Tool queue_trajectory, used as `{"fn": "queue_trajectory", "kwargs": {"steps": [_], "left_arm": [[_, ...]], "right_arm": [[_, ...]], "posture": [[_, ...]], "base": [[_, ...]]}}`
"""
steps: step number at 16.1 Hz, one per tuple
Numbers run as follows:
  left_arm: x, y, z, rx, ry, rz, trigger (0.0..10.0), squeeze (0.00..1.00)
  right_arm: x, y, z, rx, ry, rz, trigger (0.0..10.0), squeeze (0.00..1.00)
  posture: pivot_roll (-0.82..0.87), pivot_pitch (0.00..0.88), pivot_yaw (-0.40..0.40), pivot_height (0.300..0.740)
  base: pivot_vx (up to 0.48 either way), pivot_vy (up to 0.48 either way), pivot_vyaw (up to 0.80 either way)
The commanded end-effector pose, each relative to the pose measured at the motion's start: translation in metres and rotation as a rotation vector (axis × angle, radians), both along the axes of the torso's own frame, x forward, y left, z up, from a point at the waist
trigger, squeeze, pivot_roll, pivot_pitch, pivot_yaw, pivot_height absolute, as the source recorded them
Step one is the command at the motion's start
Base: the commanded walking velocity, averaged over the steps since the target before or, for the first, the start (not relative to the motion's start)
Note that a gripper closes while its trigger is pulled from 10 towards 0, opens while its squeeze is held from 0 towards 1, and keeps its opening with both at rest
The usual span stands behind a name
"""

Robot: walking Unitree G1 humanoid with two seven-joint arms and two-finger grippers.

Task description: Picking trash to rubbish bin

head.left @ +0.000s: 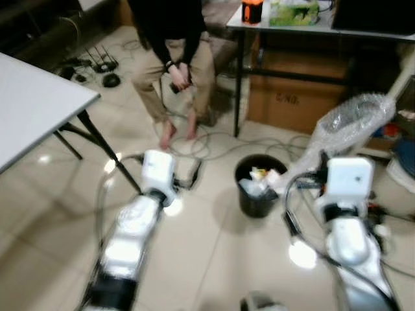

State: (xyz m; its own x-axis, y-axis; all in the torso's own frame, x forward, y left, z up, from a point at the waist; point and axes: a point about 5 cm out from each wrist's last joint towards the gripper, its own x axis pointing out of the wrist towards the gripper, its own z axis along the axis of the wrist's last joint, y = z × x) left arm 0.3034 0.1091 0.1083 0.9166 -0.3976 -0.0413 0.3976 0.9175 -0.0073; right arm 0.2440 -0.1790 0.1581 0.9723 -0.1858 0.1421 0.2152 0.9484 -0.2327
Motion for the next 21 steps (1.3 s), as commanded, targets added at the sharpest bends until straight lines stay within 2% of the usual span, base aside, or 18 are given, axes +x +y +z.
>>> {"fn": "queue_trajectory", "kwargs": {"steps": [1, 8, 11, 19, 21], "left_arm": [[0.0005, 0.0107, 0.0010, 0.022, -0.008, 0.023, 10.0, 0.00], [-0.0004, 0.0101, -0.0018, 0.030, 0.001, 0.015, 10.0, 0.00], [-0.0020, 0.0094, -0.0038, 0.028, 0.009, 0.005, 10.0, 0.00], [-0.0020, 0.0073, -0.0028, 0.012, 0.013, -0.008, 10.0, 0.00], [-0.0024, 0.0076, -0.0030, 0.017, 0.014, -0.011, 10.0, 0.00]], "right_arm": [[0.0001, 0.0046, 0.0069, -0.003, -0.032, 0.011, 0.0, 0.00], [0.0015, 0.0051, 0.0044, -0.002, -0.021, 0.018, 0.0, 0.00], [0.0023, 0.0057, 0.0036, 0.004, -0.016, 0.021, 0.0, 0.00], [0.0019, 0.0064, 0.0027, 0.004, -0.014, 0.018, 0.0, 0.00], [0.0016, 0.0064, 0.0025, 0.005, -0.013, 0.015, 0.0, 0.00]], "posture": [[-0.12, 0.135, 0.089, 0.740], [-0.12, 0.128, 0.085, 0.740], [-0.12, 0.129, 0.083, 0.740], [-0.11, 0.134, 0.090, 0.740], [-0.12, 0.136, 0.090, 0.740]], "base": [[0.461, 0.000, 0.00], [0.461, 0.000, 0.00], [0.000, 0.000, -0.75], [0.000, 0.000, -0.10], [0.000, 0.000, -0.80]]}}
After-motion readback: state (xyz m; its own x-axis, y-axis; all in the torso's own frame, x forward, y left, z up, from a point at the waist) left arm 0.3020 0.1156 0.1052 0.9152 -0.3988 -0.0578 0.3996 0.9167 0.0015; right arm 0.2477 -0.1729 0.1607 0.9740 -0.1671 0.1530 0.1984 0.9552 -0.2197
